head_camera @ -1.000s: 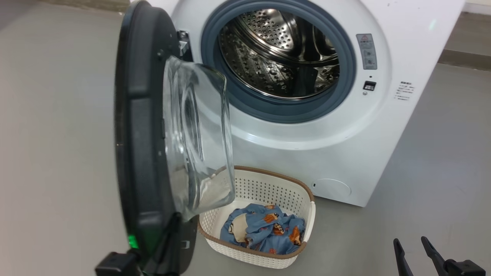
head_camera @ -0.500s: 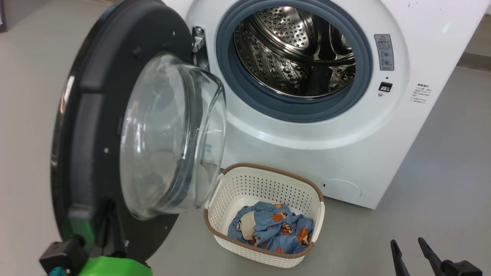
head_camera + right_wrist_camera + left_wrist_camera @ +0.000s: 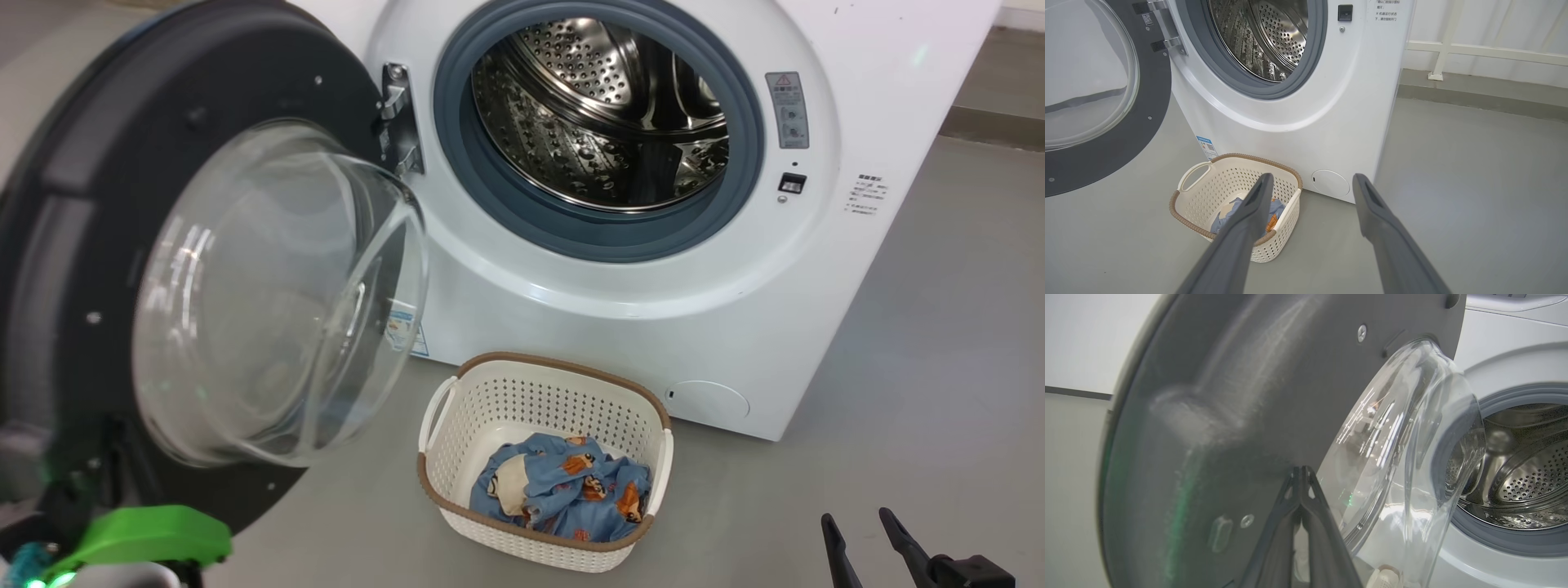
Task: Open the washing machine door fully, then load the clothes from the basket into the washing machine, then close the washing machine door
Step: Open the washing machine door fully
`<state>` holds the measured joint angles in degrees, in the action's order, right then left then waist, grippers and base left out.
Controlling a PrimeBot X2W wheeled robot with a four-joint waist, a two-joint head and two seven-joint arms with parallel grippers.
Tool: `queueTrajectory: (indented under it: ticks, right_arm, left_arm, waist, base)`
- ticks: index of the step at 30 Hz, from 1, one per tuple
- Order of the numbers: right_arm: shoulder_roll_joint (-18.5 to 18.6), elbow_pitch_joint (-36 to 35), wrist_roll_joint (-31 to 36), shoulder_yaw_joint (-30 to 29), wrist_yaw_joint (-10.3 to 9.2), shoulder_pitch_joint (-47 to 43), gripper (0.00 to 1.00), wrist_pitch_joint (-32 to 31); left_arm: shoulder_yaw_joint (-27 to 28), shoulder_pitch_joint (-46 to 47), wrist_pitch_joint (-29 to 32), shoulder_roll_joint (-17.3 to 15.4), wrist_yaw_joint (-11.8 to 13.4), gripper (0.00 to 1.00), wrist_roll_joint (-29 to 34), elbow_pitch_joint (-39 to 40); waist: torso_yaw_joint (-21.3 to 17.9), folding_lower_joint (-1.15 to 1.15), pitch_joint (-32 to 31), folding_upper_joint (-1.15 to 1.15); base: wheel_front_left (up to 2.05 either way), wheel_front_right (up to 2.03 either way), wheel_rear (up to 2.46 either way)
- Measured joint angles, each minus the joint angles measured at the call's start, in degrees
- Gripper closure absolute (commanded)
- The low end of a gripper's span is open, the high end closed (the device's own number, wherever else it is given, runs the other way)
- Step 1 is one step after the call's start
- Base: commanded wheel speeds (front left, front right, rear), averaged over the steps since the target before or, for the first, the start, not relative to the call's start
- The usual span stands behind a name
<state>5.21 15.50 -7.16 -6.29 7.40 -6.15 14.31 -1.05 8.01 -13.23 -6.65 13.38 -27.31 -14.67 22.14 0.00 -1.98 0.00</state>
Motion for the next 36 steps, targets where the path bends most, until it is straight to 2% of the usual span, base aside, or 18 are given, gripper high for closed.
queueTrajectory:
  ticks: [10,14,29,36]
  right_arm:
    - [0.32,0.24,-0.04,0.04,0.0,-0.01,0.0,0.0]
    - [0.42,0.37,-0.04,0.14,0.0,-0.01,0.0,0.0]
    - [0.49,0.83,-0.04,0.24,0.0,-0.01,0.0,0.0]
    - [0.35,0.94,-0.04,0.25,0.0,0.0,0.0,0.0]
  left_arm:
    - [5.79,5.0,-1.07,-2.15,-0.55,1.0,0.19,-9.99]
    - [8.44,7.31,-1.07,-2.46,-0.63,1.0,2.55,-12.8]
    - [16.08,10.19,-1.23,-2.78,-5.99,1.0,9.28,-19.58]
    - [18.02,11.07,-1.22,-2.7,-6.67,1.0,11.67,-21.26]
  waist:
    - [-1.43,0.0,-0.15,0.0]
    - [-1.79,0.0,-0.17,0.0]
    - [-3.28,0.0,-0.37,0.0]
    - [-3.25,0.0,-0.35,0.0]
  base:
    - [0.0,0.0,0.0]
    - [0.0,0.0,0.0]
    - [0.0,0.0,0.0]
    - [0.0,0.0,0.0]
